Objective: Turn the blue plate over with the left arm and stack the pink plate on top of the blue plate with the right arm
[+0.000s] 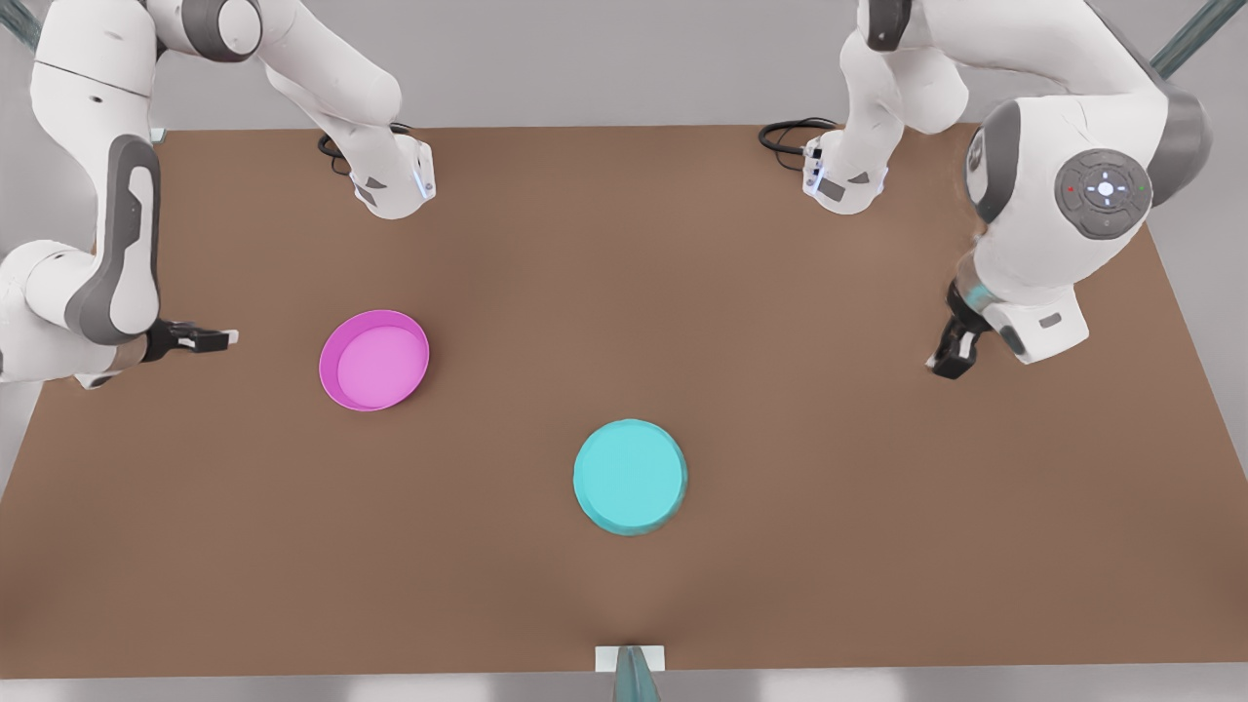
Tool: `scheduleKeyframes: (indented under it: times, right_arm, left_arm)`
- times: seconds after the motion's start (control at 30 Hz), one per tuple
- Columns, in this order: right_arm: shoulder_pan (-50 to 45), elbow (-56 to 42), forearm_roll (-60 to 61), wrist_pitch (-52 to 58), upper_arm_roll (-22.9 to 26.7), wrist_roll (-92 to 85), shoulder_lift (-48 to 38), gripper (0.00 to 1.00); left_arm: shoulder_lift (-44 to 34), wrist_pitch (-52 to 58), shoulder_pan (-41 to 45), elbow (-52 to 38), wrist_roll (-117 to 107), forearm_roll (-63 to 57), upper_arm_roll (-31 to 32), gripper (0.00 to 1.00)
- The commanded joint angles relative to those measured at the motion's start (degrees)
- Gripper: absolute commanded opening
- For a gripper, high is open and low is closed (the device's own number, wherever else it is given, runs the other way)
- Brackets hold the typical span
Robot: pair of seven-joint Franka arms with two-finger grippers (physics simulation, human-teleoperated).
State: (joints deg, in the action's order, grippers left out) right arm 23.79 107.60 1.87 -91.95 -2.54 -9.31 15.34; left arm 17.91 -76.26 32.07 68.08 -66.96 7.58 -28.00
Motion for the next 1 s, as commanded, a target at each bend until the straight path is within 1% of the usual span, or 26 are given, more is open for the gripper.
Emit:
scheduleKeyframes:
  times: [0.0,0.03,0.07,0.1,0.13,0.17,0.23,0.27,0.43,0.87,0.9,0.93,0.97]
  right_arm:
    - [-0.76,6.12,3.75,-19.49,-0.19,-15.48,-1.19,1.0]
    - [-1.46,9.1,5.67,-22.47,-0.27,-15.48,-1.98,1.0]
    - [-3.04,13.59,7.79,-27.82,-0.54,-15.39,-3.21,1.0]
    - [-4.45,16.41,9.46,-31.35,-0.54,-15.3,-4.0,1.0]
    - [-5.77,18.26,10.96,-36.1,-0.54,-15.21,-3.74,1.0]
    - [-6.21,20.45,11.04,-39.78,-0.54,-15.21,-3.74,1.0]
    - [-7.44,23.36,13.59,-44.01,-0.63,-15.21,-3.39,1.0]
    - [-7.44,24.33,13.68,-45.07,-0.71,-15.21,-3.3,1.0]
    - [-6.3,29.16,14.03,-49.03,-0.63,-15.21,-3.92,1.0]
    - [-7.27,30.13,18.96,-49.38,-0.71,-15.12,0.48,1.0]
    - [-7.27,30.13,18.96,-49.38,-0.71,-15.21,0.48,0.84]
    - [-7.27,30.13,19.04,-49.29,-0.71,-15.21,0.57,0.61]
    - [-7.35,30.13,19.04,-49.29,-0.8,-15.21,0.57,0.47]
  left_arm:
    - [-2.97,4.73,-30.26,0.73,63.79,-12.44,36.71,1.0]
    - [-8.47,-5.24,-30.49,9.73,63.98,-13.3,36.97,1.0]
    - [-11.5,-10.86,-27.6,15.78,62.75,-12.59,34.26,1.0]
    - [-6.33,-1.99,-27.68,6.22,62.57,-12.5,34.15,1.0]
    - [-4.82,-0.91,-27.85,4.34,62.48,-13.12,33.71,1.0]
    - [-4.82,-1.0,-27.94,4.34,62.57,-12.77,33.63,1.0]
    - [-5.43,0.06,-27.85,3.91,62.57,-12.5,33.63,1.0]
    - [-5.43,0.41,-27.85,1.1,61.96,-12.33,33.71,1.0]
    - [-6.84,1.11,-27.77,0.83,62.13,-12.24,33.63,1.0]
    - [-7.19,1.02,-27.77,0.83,62.22,-11.18,33.89,1.0]
    - [-7.19,1.02,-27.77,0.83,62.22,-11.18,33.89,1.0]
    - [-7.19,1.02,-27.77,0.83,62.22,-11.18,33.89,1.0]
    - [-7.19,1.02,-27.77,0.83,62.31,-11.18,33.89,1.0]
